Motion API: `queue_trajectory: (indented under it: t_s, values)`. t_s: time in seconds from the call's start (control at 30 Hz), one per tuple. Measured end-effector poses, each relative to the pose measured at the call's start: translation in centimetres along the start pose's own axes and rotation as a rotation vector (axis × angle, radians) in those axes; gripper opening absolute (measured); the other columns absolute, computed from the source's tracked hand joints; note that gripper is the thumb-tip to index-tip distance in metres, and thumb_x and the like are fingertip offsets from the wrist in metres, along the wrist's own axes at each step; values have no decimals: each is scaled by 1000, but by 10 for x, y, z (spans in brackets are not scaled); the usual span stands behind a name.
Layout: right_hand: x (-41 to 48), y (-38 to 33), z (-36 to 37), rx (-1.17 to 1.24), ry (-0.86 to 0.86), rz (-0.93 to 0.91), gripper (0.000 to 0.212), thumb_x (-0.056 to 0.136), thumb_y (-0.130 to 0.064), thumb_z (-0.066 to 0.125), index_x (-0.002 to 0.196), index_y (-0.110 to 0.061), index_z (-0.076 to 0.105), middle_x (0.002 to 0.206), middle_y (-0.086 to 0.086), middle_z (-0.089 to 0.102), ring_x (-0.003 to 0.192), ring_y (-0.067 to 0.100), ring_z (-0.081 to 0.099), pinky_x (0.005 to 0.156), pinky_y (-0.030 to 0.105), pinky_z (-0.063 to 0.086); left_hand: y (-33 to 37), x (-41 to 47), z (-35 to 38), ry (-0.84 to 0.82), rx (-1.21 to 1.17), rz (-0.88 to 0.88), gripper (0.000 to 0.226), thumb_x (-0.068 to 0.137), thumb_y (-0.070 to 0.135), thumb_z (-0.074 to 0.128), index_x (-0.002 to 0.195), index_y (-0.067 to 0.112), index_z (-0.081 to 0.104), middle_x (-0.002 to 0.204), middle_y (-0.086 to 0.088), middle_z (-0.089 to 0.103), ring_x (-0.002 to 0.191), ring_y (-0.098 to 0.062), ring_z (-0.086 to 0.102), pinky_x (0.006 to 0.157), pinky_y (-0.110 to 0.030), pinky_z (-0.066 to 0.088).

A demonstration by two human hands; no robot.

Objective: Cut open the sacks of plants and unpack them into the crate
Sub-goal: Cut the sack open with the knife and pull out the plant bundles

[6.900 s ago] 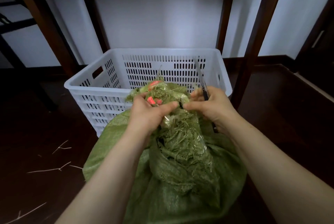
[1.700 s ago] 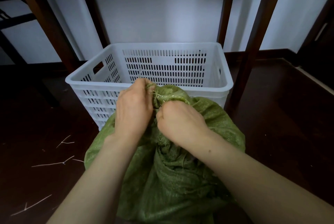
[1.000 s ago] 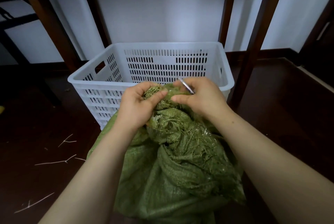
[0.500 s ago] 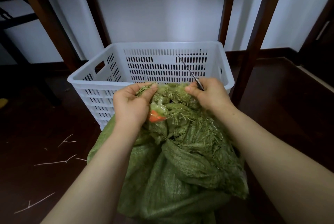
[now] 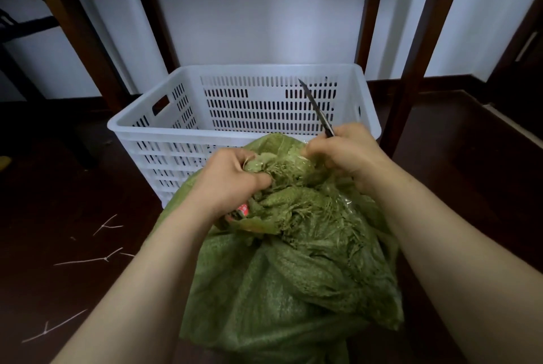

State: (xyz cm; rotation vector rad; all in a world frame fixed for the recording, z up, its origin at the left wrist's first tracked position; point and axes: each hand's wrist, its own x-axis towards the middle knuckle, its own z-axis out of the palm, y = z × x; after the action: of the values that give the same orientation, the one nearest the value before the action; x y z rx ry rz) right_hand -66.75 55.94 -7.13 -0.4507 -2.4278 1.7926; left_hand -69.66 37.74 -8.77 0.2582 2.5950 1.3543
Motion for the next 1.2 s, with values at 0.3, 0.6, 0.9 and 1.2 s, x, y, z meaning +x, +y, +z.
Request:
queue_trajectory:
  t_s: [0.3, 0.6, 0.9, 1.2]
  values:
    - [3, 9, -9, 458, -154, 233, 18, 75, 1, 59, 90, -8, 58, 58, -2, 49, 45, 7, 39, 32, 15, 18, 13, -13, 8, -100, -236, -8, 76, 50, 61, 81, 111, 19, 63, 107, 5, 66, 97, -16, 63, 96, -42, 46]
    - [-17, -16, -4, 262, -62, -30, 27, 102, -23, 40, 99, -10, 63, 80, 1, 48, 49, 8, 40, 33, 18, 29, 6, -1, 8, 71, -386, -34, 49, 77, 33, 69, 117, 9, 54, 107, -5, 65, 99, -23, 63, 92, -42, 50]
    - [-52, -20, 23, -605, -231, -188, 36, 102, -31, 32, 91, -14, 62, 54, 0, 63, 33, 7, 48, 47, 23, 45, -3, 8, 0, 200, -385, 6, 29, 84, 25, 66, 110, 11, 61, 100, -9, 70, 92, -25, 67, 87, -42, 53]
    - [-55, -28, 35, -836, -102, -269, 33, 101, -29, 35, 70, -22, 46, 69, -3, 52, 59, 14, 50, 59, 30, 43, 2, 6, 3, 265, -240, 178, 2, 88, 20, 63, 89, 21, 61, 90, -5, 70, 90, -33, 64, 86, -46, 52]
